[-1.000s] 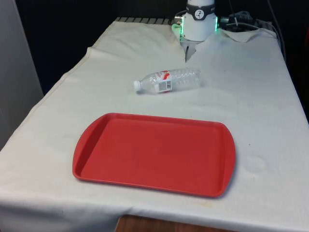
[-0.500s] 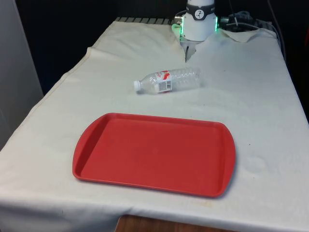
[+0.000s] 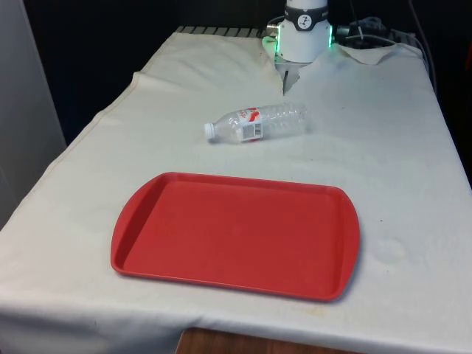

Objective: Place the bottle upright on the tray.

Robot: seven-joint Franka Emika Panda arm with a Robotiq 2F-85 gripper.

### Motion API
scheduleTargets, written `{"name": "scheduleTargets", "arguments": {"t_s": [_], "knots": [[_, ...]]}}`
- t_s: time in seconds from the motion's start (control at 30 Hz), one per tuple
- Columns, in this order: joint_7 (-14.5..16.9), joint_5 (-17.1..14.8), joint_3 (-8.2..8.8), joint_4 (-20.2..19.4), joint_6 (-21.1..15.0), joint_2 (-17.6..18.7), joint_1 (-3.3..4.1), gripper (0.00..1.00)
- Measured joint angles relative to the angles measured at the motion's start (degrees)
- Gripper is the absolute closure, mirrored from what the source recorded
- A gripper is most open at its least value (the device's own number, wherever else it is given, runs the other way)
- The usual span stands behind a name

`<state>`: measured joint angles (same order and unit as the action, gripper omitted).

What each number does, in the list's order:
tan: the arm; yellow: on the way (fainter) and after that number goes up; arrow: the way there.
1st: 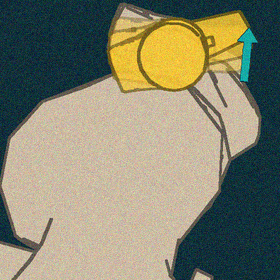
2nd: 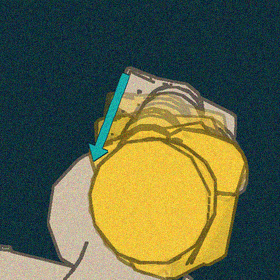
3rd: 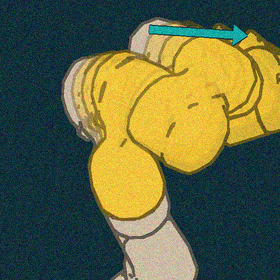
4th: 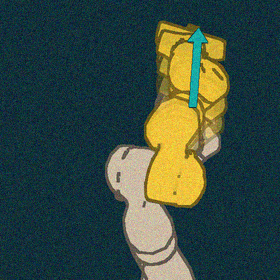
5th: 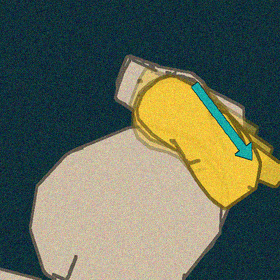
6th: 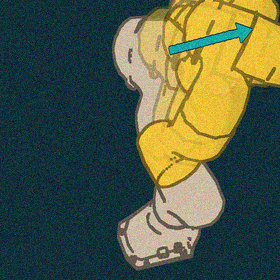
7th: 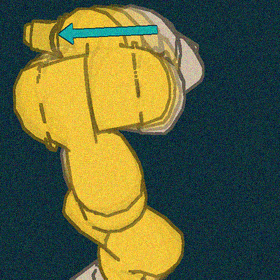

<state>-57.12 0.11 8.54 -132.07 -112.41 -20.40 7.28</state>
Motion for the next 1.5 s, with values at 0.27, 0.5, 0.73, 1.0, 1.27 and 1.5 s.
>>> {"name": "scheduleTargets", "arguments": {"t_s": [0.27, 0.5, 0.73, 1.0, 1.27, 1.5], "knots": [[-2.46, 0.0, 0.0, -0.06, 0.0, 0.06, 0.0, 0.0], [-2.52, 0.06, -0.06, -0.06, 0.0, 0.11, 0.0, 0.0], [-2.52, 0.17, -0.11, -0.11, 0.06, 0.11, 0.0, 0.0], [-3.27, 1.83, -0.69, -0.29, 0.06, 0.06, 0.0, 0.0], [-5.21, 4.18, -1.26, -1.2, -1.32, 0.11, 0.0, 0.0], [-7.16, 6.13, -1.55, -2.46, -3.44, 0.23, 0.0, 0.0]]}}
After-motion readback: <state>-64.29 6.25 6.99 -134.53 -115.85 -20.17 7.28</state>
